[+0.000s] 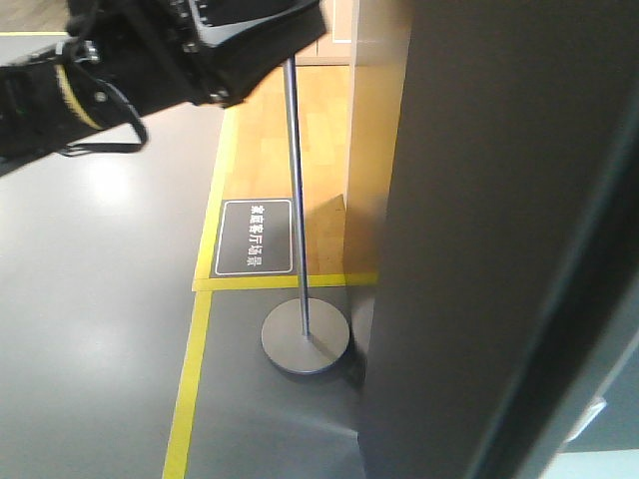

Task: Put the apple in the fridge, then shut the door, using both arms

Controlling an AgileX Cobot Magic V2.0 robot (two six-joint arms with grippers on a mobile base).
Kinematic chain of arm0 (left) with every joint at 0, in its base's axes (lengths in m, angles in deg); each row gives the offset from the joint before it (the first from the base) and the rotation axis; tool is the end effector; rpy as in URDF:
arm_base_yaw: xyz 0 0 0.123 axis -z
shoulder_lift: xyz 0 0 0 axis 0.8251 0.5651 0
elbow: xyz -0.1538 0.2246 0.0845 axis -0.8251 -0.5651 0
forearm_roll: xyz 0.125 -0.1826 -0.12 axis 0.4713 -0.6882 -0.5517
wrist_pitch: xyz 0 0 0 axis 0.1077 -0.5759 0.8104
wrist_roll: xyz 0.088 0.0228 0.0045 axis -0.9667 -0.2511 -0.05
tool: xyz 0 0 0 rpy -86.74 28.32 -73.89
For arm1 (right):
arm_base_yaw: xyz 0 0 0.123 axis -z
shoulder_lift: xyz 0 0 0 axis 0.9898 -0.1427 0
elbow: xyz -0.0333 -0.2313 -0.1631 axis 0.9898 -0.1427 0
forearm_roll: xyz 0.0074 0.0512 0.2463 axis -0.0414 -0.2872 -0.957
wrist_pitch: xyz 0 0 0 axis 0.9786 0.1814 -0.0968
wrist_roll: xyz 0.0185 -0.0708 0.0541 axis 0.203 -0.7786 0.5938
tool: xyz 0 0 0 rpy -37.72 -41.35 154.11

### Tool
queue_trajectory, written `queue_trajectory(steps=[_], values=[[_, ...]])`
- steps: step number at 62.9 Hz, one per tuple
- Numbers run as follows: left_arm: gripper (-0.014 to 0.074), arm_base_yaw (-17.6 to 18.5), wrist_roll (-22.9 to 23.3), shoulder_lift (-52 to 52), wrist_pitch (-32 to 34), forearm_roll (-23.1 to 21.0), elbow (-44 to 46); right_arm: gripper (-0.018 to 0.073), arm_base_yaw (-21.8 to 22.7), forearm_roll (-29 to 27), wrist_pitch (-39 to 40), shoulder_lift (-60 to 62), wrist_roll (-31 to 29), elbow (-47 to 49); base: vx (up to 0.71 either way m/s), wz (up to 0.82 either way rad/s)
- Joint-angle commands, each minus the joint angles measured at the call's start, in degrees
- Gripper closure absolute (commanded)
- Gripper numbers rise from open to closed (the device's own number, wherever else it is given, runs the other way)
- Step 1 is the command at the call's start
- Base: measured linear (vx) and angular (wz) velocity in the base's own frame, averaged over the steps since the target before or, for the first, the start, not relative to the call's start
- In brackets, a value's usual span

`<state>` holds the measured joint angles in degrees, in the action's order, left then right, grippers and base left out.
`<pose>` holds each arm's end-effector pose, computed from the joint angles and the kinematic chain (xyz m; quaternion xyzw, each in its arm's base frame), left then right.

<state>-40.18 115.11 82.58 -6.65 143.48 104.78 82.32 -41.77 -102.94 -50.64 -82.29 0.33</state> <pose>0.3051 -0.1651 0.4021 0.1386 0.5826 -0.7286 0.3326 0.0279 0.0439 0.3247 -0.0888 0.6733 0.2642 0.6849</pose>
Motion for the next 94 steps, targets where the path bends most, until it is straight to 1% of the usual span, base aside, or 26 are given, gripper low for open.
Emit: queue_trajectory(steps=[1,5,9,15,22,29,35,37,42,51,78,85,89,94], values=[[0.0392,-3.14,-0.37,-2.15,-0.84,-0.41,1.74,0.0551,-0.03,-1.71,7.21,-4.30,-2.15,1.38,0.00,0.00],[0.0419,-5.17,-0.37,-2.15,-2.27,2.17,1.74,0.0540,-0.03,-1.71,9.14,-7.03,-4.86,1.53,0.00,0.00],[0.0447,-6.96,-0.32,-2.15,-3.71,6.06,1.74,0.0520,-0.03,-1.71,10.57,-10.31,-7.01,2.12,0.00,0.00],[0.0493,-9.05,-0.32,-2.15,-5.33,11.70,1.74,0.0458,-0.03,-1.59,11.03,-15.54,-10.64,5.60,0.00,0.00],[0.0551,-10.72,-0.32,-2.15,-6.38,17.59,1.74,0.0340,-0.03,0.37,12.58,-22.30,-14.30,11.55,0.00,0.00],[0.0605,-11.65,-0.32,-2.15,-7.91,23.02,1.74,0.0192,-0.03,3.19,18.45,-29.16,-14.87,17.02,0.00,0.00],[0.0605,-11.65,-0.26,-2.15,-9.56,26.80,1.74,0.0105,-0.03,3.86,23.05,-34.74,-14.94,20.49,0.00,0.00],[0.0605,-11.65,-0.26,-2.15,-10.07,27.66,1.74,0.0088,-0.03,3.86,24.11,-36.61,-15.16,21.42,0.00,0.00],[0.0604,-11.65,-0.21,-2.15,-11.14,28.95,1.74,0.0068,-0.03,3.86,27.07,-40.71,-15.65,23.48,0.00,0.00],[0.0604,-11.65,-0.21,-2.15,-13.41,29.12,1.74,0.0070,-0.03,3.86,33.61,-47.87,-15.70,26.16,0.00,0.00],[0.0597,-11.65,-0.10,-2.15,-19.45,29.30,1.74,0.0070,-0.03,3.62,43.81,-62.12,-15.70,31.69,0.00,0.00],[0.0595,-11.65,-0.05,-2.15,-21.99,30.88,1.69,0.0070,0.02,3.62,44.09,-65.14,-15.70,33.79,0.00,0.00],[0.0594,-11.65,0.86,-2.15,-22.99,32.32,1.69,0.0070,0.02,3.62,44.09,-67.21,-15.70,35.30,0.00,0.00],[0.0594,-11.65,0.86,-2.15,-23.76,33.58,1.69,0.0070,0.02,3.56,44.09,-69.77,-15.70,37.60,0.00,0.00]])
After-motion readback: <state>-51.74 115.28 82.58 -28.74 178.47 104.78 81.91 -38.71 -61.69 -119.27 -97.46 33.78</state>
